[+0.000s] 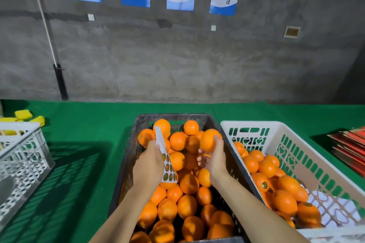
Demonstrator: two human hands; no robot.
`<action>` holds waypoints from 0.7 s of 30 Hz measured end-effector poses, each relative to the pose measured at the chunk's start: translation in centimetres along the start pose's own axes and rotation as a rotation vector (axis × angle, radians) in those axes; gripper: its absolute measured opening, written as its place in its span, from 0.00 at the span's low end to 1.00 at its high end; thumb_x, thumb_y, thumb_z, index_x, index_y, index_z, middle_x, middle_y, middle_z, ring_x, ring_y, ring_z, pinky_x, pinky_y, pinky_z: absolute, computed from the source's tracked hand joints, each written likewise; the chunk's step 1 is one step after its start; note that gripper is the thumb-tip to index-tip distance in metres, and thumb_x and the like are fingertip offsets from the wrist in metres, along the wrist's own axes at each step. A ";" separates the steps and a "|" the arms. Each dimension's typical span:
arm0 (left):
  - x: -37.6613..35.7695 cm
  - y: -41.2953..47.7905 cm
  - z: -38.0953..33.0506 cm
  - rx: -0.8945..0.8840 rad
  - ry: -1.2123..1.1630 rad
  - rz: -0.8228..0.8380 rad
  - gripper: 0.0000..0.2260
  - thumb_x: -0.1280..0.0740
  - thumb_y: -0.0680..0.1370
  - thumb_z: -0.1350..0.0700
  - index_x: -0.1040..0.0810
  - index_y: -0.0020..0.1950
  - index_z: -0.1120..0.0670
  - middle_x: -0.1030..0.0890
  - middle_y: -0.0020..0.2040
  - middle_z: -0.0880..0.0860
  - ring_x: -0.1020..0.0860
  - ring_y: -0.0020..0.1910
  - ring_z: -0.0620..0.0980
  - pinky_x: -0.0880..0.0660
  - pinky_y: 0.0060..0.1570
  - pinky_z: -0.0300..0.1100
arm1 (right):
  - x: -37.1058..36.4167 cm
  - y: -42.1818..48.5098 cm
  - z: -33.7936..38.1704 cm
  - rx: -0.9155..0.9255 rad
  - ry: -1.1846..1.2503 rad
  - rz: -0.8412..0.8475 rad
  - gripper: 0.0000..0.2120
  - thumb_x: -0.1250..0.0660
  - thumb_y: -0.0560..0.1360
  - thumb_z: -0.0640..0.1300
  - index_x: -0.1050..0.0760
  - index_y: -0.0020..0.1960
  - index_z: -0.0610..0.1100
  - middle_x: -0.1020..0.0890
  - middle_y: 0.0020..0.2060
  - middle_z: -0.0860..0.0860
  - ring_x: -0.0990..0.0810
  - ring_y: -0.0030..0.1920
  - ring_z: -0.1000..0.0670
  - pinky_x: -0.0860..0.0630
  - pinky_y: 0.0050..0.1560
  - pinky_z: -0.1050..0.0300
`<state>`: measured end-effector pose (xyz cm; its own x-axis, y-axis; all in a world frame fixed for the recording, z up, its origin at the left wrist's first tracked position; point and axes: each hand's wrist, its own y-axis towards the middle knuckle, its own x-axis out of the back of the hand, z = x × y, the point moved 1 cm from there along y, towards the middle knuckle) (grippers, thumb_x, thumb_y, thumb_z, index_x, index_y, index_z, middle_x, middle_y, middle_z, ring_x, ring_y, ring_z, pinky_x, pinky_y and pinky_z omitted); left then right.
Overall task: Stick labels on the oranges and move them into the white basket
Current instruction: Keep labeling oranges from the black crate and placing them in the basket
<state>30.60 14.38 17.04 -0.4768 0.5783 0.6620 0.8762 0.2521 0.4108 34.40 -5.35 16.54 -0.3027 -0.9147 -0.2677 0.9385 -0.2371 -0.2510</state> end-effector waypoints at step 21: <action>0.2 0.0 -0.2 0.170 -0.390 0.110 0.21 0.43 0.84 0.47 0.38 0.32 0.53 0.35 0.23 0.47 0.37 0.23 0.44 0.40 0.30 0.44 | 0.0 -1.9 0.3 0.653 -0.581 0.115 0.12 0.36 0.78 0.60 0.29 0.60 0.59 0.21 0.50 0.60 0.21 0.46 0.59 0.23 0.45 0.57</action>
<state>30.45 14.37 17.27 -0.3464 0.8503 0.3963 0.9349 0.2780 0.2207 32.68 -4.99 17.32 -0.2352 -0.9239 0.3019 0.9193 -0.1106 0.3776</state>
